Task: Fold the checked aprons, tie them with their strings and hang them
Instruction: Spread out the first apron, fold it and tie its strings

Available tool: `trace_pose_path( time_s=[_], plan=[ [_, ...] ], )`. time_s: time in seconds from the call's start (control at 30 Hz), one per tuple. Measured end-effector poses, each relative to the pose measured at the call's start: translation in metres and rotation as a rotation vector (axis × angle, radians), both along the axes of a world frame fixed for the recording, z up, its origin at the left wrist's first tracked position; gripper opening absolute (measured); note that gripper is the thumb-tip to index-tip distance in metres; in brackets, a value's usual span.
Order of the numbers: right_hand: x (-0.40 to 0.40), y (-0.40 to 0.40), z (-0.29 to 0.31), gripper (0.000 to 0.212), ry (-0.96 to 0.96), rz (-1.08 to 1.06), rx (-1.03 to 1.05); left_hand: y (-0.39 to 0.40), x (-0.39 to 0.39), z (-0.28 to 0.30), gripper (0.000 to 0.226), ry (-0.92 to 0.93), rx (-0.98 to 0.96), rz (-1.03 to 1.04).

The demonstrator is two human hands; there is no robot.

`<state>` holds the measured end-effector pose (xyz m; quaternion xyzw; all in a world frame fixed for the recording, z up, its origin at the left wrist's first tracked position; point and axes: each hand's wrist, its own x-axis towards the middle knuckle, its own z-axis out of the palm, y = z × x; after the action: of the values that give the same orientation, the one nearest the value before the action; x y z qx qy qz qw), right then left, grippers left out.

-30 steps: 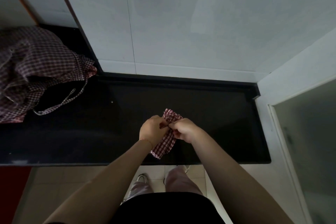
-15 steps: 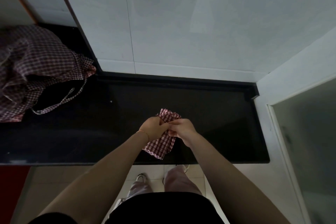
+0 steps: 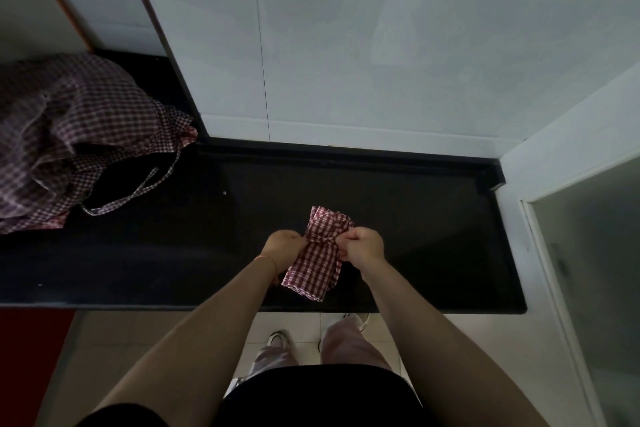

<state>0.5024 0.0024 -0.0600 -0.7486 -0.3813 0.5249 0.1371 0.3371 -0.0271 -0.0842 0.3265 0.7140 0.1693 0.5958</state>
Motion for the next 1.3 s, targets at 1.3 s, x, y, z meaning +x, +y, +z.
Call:
trace_pose_path(
  time_s=[1.3],
  plan=[
    [-0.070, 0.093, 0.442, 0.023, 0.219, 0.296, 1.147, 0.086, -0.046, 0.447, 0.041, -0.201, 1.020, 0.322]
  ],
)
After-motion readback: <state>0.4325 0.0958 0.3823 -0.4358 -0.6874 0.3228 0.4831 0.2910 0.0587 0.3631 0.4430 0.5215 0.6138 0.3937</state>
